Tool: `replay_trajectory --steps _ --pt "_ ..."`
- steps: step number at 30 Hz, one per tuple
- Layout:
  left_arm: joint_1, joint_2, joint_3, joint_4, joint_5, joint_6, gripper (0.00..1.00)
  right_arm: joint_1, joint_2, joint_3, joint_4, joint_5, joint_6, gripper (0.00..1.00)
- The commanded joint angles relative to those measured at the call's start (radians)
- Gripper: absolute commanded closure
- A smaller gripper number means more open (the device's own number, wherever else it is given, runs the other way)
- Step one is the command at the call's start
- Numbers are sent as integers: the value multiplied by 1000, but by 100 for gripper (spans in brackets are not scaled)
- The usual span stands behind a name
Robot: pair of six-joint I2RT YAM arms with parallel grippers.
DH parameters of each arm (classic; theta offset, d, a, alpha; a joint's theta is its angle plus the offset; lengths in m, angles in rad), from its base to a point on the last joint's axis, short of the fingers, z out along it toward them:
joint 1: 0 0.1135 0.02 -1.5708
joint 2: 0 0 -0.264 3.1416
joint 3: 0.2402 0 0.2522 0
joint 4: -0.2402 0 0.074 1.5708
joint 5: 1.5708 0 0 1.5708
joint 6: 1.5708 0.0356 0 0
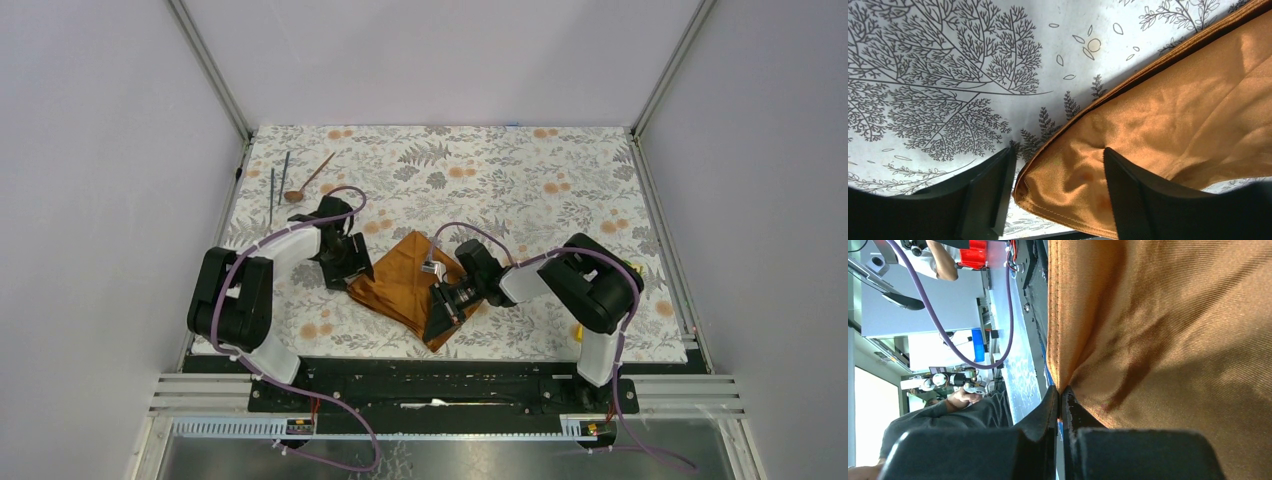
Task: Fold the napkin into a case and place the utensils inside
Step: Fold the lower triangle-folded napkin at the center of the board.
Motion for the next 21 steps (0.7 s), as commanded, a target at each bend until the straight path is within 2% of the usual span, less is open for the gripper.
replay_trajectory --steps 1,6,10,14,17,21 --pt "4 66 5 92 -4 24 39 4 -50 14 1 -21 -21 100" --pt "25 60 13 78 -8 24 56 4 -51 11 6 -22 -21 100" --pt "79 39 31 25 40 6 76 5 -39 10 27 -30 -14 100" --pt "154 -21 21 12 113 -24 82 8 -24 18 56 -43 4 100" --pt "195 -60 30 -11 129 -35 92 12 -20 29 84 -51 26 100" --pt "206 -43 64 -38 180 -34 99 17 -9 52 145 -62 74 100"
